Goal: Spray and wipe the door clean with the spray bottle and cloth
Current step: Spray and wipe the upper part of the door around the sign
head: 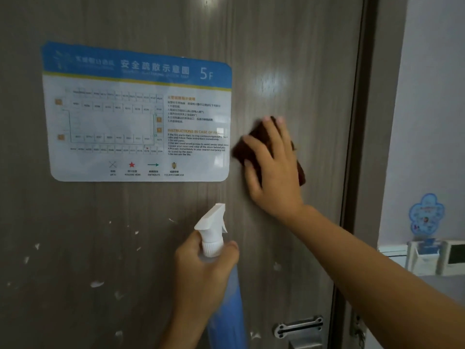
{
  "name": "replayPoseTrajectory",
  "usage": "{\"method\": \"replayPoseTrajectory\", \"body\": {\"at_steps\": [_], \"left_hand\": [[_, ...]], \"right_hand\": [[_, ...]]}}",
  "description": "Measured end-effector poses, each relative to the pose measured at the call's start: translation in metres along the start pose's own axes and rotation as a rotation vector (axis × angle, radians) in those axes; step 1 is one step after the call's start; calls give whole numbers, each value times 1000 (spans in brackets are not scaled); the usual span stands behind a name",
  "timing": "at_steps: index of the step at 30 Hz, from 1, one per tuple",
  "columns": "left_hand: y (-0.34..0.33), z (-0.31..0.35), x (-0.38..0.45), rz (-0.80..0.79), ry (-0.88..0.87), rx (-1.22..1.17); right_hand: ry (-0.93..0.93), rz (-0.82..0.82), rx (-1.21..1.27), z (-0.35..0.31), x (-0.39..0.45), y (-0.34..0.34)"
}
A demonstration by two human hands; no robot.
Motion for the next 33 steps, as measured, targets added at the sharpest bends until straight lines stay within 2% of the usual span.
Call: {"method": "replayPoseTrajectory", "body": {"at_steps": [3, 6, 8, 13, 15, 17, 21, 23, 26, 31, 33], "left_hand": [[1, 2, 2, 12, 6, -16], [6, 2, 1, -17, -4, -26], [12, 1, 2, -15, -6, -32], [18, 5, 14, 17, -21, 12], [15, 10, 16, 17, -43, 14], [12, 13, 15, 23, -54, 16], [5, 13, 10, -1, -49, 58], [3, 11, 4, -12, -57, 75], [-1, 6, -8, -15, -63, 85], [-11, -5, -28, -8, -10, 114], [-12, -9, -34, 1, 7, 145]], "right_hand": [[311, -198, -46, 11, -36, -2], [403, -316, -107, 34, -64, 10], [335, -255, -85, 46, -54, 18], [-272, 147, 100, 28, 27, 23], [-364, 192, 100, 14, 43, 18], [-264, 147, 49, 8, 40, 13], [220, -114, -30, 21, -9, 12], [319, -216, -79, 35, -41, 16], [244, -237, -88, 57, -87, 22], [-34, -93, 36, 67, -131, 18], [-78, -66, 45, 64, -142, 13]]}}
Point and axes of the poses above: each hand's wrist, its own x-axis towards the middle knuckle, its own y-axis out of the back of the hand, z = x × y, the point moved 2 cm from there along x, towards the middle knuckle, and after that the axes turned 8 degrees about -z, right-handed, at the moved point
